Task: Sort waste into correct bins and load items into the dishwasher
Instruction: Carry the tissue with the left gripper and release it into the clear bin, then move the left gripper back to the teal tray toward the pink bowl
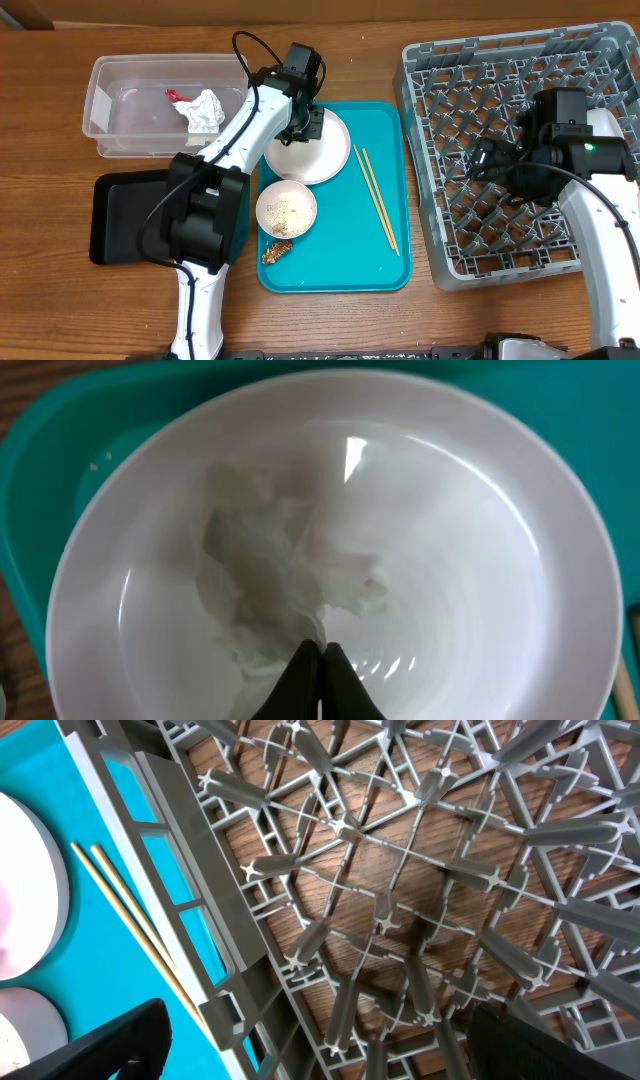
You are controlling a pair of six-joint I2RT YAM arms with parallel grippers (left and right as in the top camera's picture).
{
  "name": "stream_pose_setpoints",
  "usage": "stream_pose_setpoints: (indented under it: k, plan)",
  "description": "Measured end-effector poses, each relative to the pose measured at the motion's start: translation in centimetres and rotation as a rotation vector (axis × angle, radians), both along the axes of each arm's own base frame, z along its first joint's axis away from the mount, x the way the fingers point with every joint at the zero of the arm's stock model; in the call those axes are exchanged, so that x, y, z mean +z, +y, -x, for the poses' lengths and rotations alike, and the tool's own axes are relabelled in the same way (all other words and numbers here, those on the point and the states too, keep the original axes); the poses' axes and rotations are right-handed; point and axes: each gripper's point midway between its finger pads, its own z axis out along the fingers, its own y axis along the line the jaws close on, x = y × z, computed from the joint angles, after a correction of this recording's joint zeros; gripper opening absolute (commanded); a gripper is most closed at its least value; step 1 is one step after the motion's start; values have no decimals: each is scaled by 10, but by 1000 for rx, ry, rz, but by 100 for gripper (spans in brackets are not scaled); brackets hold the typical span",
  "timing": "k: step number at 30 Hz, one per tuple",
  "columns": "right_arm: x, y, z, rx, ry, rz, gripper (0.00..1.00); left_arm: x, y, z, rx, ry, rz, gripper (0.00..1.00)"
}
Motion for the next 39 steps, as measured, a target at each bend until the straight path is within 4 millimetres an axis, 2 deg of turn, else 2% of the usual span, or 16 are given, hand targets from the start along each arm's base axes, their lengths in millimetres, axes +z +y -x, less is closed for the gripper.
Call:
stream_pose_setpoints:
  k: [3, 6, 12, 15, 17, 19, 22, 25, 26, 28, 30, 33, 36, 39]
  plan:
    - [0, 0, 0, 1, 0, 1, 97, 0, 5, 13, 0, 54, -21, 4]
    - [0, 0, 0, 1, 1, 0, 97, 13, 6, 16, 1, 78, -30, 4]
    - [0, 0, 0, 1, 1, 0, 97, 65, 3, -1, 6, 4, -8, 4]
    - [0, 0, 1, 1, 3, 0, 97, 91, 14, -8, 29, -46, -17, 4]
    - [0, 0, 1, 0, 3, 0, 97, 108, 28, -11, 57, -79, -32, 4]
    - [0, 0, 1, 0, 4, 0, 97, 124, 51, -13, 102, -108, -50, 4]
    - [0, 0, 1, 1, 3, 0, 97, 144, 93, -17, 188, -140, -70, 4]
    - [0, 0, 1, 0, 5, 0, 97, 153, 135, -18, 277, -149, -86, 4]
    - [0, 0, 1, 0, 4, 0, 97, 153, 151, -19, 312, -146, -91, 13]
    - [0, 0, 1, 0, 4, 0, 97, 153, 175, -17, 368, -135, -90, 52]
    - [0, 0, 1, 0, 4, 1, 97, 152, 189, -15, 407, -123, -74, 57]
    - [-1, 0, 2, 0, 7, 0, 97, 150, 194, -11, 427, -93, -27, 59]
    - [-1, 0, 2, 0, 8, 0, 97, 147, 187, -3, 417, -50, 23, 61]
    - [-1, 0, 2, 0, 8, 0, 97, 143, 173, 14, 393, 27, 49, 60]
